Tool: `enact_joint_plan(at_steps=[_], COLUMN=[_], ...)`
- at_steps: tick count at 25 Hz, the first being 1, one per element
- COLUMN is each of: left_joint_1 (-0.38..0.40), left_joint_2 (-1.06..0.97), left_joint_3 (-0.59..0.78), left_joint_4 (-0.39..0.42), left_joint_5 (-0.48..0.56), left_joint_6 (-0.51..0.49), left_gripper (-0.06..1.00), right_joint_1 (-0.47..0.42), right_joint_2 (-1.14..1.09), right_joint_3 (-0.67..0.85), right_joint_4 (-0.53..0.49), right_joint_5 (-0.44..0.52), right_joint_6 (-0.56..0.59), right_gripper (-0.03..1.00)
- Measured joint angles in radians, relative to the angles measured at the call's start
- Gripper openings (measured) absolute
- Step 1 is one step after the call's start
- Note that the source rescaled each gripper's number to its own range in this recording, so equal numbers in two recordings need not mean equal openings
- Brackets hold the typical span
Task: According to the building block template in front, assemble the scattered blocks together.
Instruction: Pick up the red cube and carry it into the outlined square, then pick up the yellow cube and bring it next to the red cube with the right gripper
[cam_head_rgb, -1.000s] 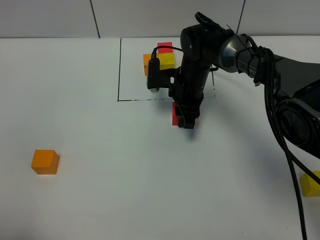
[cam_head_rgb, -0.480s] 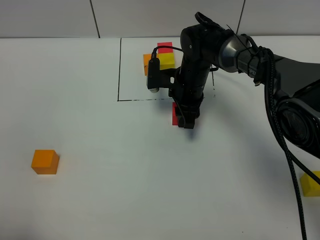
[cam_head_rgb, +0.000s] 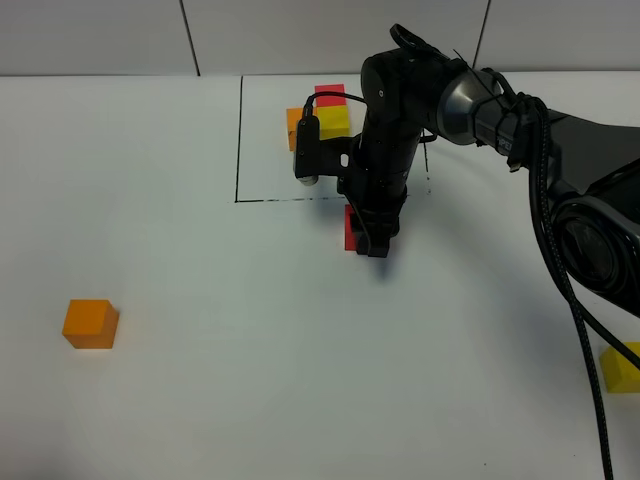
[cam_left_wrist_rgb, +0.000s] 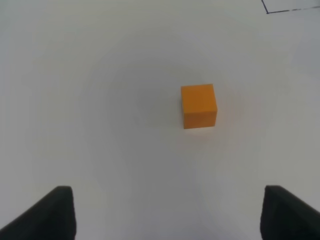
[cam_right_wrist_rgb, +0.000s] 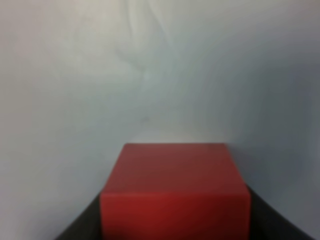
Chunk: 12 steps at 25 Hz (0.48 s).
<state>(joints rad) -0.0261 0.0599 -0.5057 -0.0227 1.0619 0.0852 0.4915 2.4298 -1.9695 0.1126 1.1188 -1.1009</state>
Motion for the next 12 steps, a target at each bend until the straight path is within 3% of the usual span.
enact_joint_plan(at_steps=[4, 12], left_joint_1=[0.000, 0.000], left_joint_2=[0.000, 0.000], left_joint_3=[0.000, 0.000], left_joint_4=[0.000, 0.000], left_joint_5=[0.000, 0.000], left_joint_6=[0.000, 0.000], left_gripper=[0.72, 0.73], right_joint_1=[0.000, 0.000], right_joint_2=[0.000, -0.019], right_joint_3=[0.000, -0.011], right_joint_4=[-0.005, -0.063], right_joint_5=[0.001, 0.015], right_joint_6=[0.007, 0.098], right_gripper=[0.07, 0.73])
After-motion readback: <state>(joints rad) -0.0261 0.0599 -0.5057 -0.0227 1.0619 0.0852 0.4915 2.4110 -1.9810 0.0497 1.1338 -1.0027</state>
